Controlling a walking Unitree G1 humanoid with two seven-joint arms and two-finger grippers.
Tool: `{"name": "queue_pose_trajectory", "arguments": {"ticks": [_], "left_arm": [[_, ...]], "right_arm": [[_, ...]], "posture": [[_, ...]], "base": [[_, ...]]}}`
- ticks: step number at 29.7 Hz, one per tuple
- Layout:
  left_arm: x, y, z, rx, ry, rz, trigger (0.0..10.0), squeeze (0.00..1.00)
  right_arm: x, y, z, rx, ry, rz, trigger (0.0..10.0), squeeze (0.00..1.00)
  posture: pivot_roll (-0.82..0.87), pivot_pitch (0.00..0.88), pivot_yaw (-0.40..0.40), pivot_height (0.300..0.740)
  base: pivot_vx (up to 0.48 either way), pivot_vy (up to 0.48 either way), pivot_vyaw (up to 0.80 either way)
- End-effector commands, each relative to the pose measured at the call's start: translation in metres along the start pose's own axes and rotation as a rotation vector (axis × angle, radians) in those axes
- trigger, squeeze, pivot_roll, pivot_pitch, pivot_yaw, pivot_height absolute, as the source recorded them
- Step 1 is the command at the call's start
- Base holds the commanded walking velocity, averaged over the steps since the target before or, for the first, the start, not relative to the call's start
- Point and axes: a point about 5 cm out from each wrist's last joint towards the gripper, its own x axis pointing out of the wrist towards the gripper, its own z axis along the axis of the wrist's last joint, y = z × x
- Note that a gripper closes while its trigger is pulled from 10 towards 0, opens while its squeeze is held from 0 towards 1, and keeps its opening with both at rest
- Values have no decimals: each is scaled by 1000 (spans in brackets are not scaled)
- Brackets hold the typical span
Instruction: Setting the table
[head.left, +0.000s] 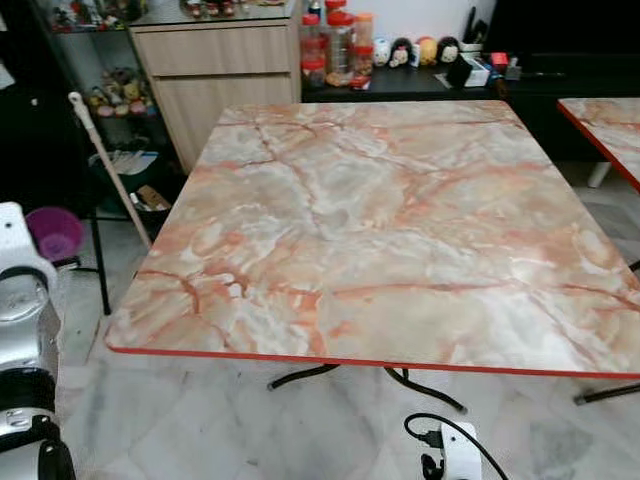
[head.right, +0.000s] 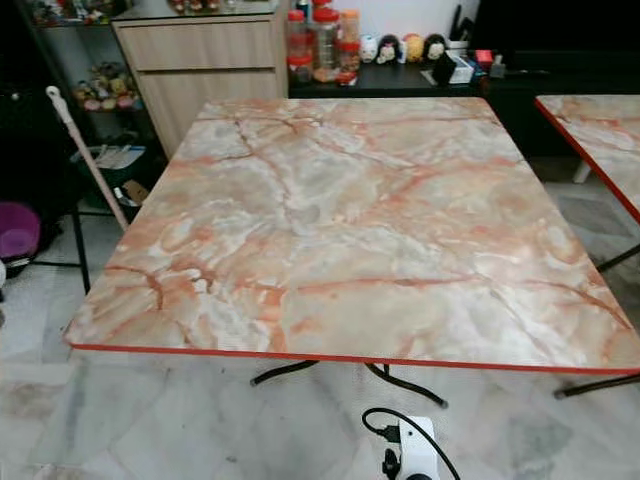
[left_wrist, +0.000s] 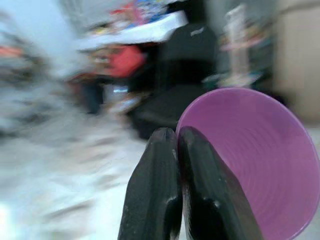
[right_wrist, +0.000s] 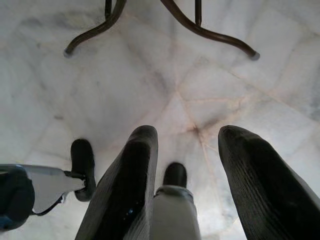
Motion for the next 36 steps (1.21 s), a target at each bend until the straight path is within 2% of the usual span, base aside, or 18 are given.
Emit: {"name": "queue_pose_trajectory", "arguments": {"ticks": [1,2,5,7,10,11,14,17,19,22,23,26,27,29,30,31,33,36], "left_arm": [[-9,17,-35,83,91,97,10000,0],[-17,22,-56,141,153,120,10000,0],[-20,23,-64,161,176,124,10000,0],[-42,20,-102,202,292,90,10000,0],[-56,15,-122,219,368,44,10000,0],[-67,8,-136,230,422,-5,10000,0],[-90,-10,-157,201,503,-144,10000,0],[-113,-31,-173,171,562,-293,10000,0],[-128,-41,-182,152,603,-338,10000,0],[-137,-49,-186,83,628,-348,10000,0],[-142,-53,-188,32,649,-345,10000,0],[-149,-60,-190,-20,668,-352,10000,0],[-151,-64,-189,-65,668,-350,10000,0],[-151,-66,-188,-96,662,-347,10000,0],[-152,-69,-188,-189,681,-310,10000,0],[-153,-71,-188,-222,688,-296,10000,0],[-156,-74,-189,-244,712,-288,10000,0],[-165,-83,-192,-226,728,-326,10000,0]], "right_arm": [[-1,-3,-6,0,18,-7,10000,0],[-2,-3,-8,5,19,-10,10000,0],[-2,-3,-8,5,20,-10,10000,0],[-3,-4,-11,8,26,-14,10000,0],[-3,-5,-11,12,27,-17,10000,0],[-3,-6,-12,13,28,-19,10000,0],[-3,-7,-11,22,23,-23,10000,0],[-3,-7,-8,24,15,-22,10000,0],[-2,-7,-7,26,9,-22,10000,0],[-2,-7,-6,28,8,-23,10000,0],[-2,-8,-5,29,7,-23,10000,0],[-2,-8,-5,28,6,-23,10000,0],[-2,-8,-5,33,2,-26,10000,0],[-2,-8,-5,36,1,-28,10000,0],[-2,-9,-4,35,-3,-27,10000,0],[-2,-9,-4,35,-5,-27,10000,0],[-2,-9,-3,36,-8,-28,10000,0],[-1,-9,-1,34,-11,-28,10000,0]], "posture": [[54,1,51,740],[54,3,52,740],[52,8,52,740],[50,16,51,740],[52,19,50,740],[47,22,50,740],[43,22,49,740],[41,26,47,740],[39,30,47,740],[38,31,46,740],[36,33,45,740],[30,33,44,740],[30,33,44,740],[29,33,43,740],[29,32,40,740],[30,32,39,740],[29,32,39,740],[26,32,37,740]], "base": [[0,0,0],[0,0,0],[0,0,0],[0,0,0],[0,0,0],[0,0,0],[0,0,0],[0,0,0],[0,0,0],[0,0,0],[0,0,0],[0,0,0],[0,0,0],[0,0,0],[0,0,0],[0,0,0],[0,0,0],[0,0,0]]}}
